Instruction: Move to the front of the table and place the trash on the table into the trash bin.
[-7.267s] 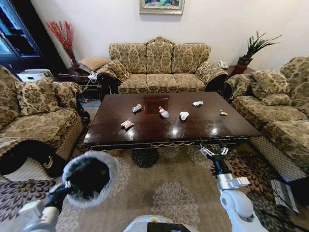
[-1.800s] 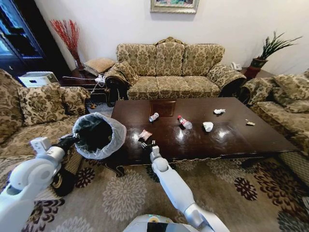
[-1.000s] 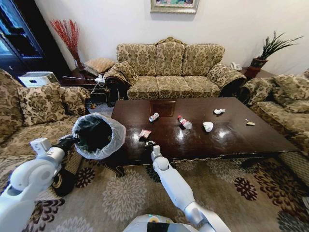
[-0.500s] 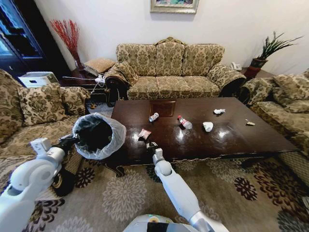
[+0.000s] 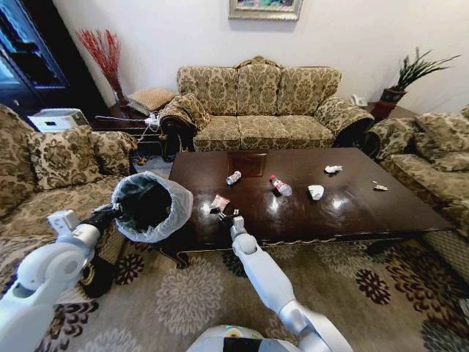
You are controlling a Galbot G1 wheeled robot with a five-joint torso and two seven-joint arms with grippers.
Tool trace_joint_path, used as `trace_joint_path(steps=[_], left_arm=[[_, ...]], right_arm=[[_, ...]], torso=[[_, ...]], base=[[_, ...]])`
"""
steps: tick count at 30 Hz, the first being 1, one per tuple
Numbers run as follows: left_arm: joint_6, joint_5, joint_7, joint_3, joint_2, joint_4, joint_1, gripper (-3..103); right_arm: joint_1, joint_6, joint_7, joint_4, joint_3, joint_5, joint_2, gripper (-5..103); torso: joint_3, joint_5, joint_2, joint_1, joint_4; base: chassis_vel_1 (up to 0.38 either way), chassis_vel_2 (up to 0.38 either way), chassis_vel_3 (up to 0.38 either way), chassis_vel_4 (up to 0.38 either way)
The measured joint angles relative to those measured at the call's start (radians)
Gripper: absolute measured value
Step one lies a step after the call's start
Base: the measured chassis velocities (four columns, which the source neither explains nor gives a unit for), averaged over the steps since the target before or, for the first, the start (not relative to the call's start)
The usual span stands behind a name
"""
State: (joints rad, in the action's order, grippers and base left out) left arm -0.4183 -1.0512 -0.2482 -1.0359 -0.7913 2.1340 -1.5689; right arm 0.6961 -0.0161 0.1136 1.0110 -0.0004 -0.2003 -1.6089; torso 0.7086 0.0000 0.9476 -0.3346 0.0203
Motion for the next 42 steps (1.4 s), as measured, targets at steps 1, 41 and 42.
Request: trace_joint_path(steps=[1, 41, 42], left_arm=[[0.000, 0.000, 0.000, 0.000, 0.000, 0.000, 0.000, 0], [-0.111, -0.261, -0.105, -0.029, 0.241, -0.013, -0.021, 0], [-0.115, -0.283, -0.115, -0.026, 0.266, -0.016, -0.017, 0]], right_arm=[[0.000, 0.000, 0.000, 0.000, 0.000, 0.000, 0.000, 82], [0.099, 0.089, -0.075, 0.446, 0.038, -0.045, 0.094, 0], [0.101, 0.092, -0.085, 0.506, 0.034, -0.061, 0.110, 0]], torso=[[0.000, 0.0000, 0.000, 0.000, 0.0000], [0.000, -0.0001, 0.000, 0.000, -0.0001], [0.000, 0.0001, 0.000, 0.000, -0.0002]], base=[[0.000, 0.000, 0.000, 0.000], [0.000, 0.000, 0.000, 0.000], [0.000, 0.000, 0.000, 0.000]])
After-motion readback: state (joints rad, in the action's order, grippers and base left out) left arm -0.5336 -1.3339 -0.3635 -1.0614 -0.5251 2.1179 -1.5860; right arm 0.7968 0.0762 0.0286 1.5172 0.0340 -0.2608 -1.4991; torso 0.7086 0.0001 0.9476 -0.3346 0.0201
